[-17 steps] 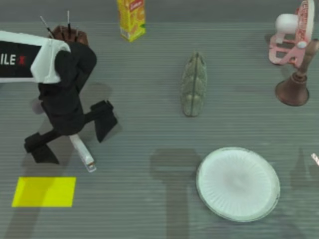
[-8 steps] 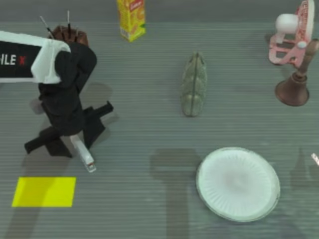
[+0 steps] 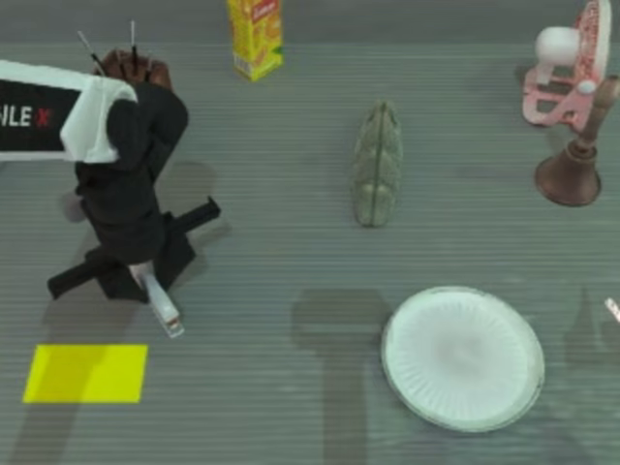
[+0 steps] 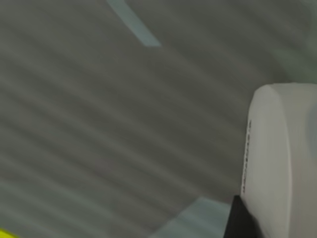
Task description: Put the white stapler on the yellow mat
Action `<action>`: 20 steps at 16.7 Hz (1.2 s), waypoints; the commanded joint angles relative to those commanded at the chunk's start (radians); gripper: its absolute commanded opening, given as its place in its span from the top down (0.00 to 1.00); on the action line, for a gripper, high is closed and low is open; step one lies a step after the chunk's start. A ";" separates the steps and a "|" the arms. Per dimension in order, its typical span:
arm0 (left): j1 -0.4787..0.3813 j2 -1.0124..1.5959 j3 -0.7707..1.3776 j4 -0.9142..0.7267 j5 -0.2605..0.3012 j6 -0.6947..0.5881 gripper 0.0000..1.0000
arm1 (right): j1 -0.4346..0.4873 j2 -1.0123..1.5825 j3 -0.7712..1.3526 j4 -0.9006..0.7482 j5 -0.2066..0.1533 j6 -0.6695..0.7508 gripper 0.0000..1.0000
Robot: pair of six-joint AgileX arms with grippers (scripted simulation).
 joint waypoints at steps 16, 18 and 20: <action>0.017 -0.132 0.233 -0.364 -0.001 -0.005 1.00 | 0.000 0.000 0.000 0.000 0.000 0.000 0.00; 0.017 -0.132 0.233 -0.364 -0.001 -0.005 1.00 | 0.000 0.000 0.000 0.000 0.000 0.000 0.00; 0.012 -0.129 0.230 -0.362 -0.001 -0.006 1.00 | 0.000 0.000 0.000 0.000 0.000 0.000 0.00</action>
